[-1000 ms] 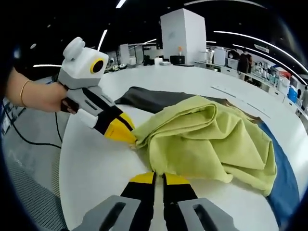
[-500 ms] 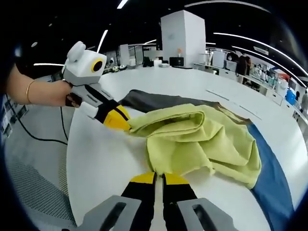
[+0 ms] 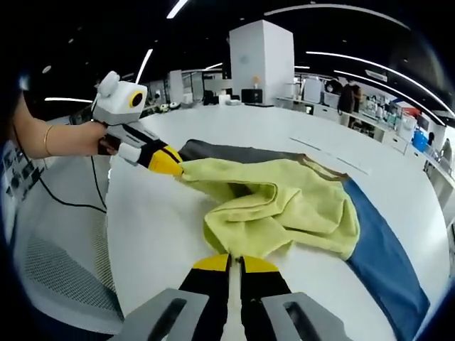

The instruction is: Fold the garment on the visible template until the final outline fits inside the template.

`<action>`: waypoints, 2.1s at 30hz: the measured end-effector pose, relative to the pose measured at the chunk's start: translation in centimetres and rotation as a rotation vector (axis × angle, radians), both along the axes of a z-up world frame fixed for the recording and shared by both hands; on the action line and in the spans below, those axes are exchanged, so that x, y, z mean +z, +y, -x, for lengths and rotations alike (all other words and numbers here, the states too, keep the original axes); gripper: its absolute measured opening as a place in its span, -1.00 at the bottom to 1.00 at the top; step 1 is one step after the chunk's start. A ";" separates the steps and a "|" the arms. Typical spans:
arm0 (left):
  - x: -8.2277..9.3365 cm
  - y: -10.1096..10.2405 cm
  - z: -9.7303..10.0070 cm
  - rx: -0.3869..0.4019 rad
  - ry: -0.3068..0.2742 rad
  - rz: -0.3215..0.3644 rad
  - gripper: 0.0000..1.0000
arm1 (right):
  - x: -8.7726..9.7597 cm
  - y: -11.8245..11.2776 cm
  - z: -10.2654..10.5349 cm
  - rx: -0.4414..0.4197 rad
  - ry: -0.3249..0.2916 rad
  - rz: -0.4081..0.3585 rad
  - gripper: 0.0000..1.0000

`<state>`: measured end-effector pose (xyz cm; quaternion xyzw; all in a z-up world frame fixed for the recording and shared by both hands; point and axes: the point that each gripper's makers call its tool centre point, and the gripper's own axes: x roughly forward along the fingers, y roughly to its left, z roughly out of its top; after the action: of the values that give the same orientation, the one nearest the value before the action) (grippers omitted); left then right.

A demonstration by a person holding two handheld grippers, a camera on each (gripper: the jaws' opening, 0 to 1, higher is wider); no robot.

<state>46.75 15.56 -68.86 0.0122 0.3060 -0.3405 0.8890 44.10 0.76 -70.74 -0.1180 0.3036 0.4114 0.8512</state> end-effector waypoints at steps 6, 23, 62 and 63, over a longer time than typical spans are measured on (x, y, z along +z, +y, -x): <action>0.9 0.3 0.8 -0.007 -0.013 -0.003 -0.98 | 0.5 -1.9 0.7 -0.030 -0.004 0.020 -1.00; 1.8 -0.3 4.7 -0.093 -0.014 -0.103 -0.98 | 0.9 -5.5 3.6 -0.084 0.014 0.058 -1.00; -5.7 -5.0 11.3 -0.249 0.220 -0.149 -0.77 | -2.4 -9.7 6.5 -0.178 0.094 0.147 -1.00; -5.1 -5.1 11.3 -0.239 0.210 -0.116 -0.71 | -2.4 -9.8 6.5 -0.178 0.095 0.148 -1.00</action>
<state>35.44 10.43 -73.91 0.0639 0.4129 -0.4248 0.8031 37.61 -9.03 -73.18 -0.1335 0.3826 0.3160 0.8579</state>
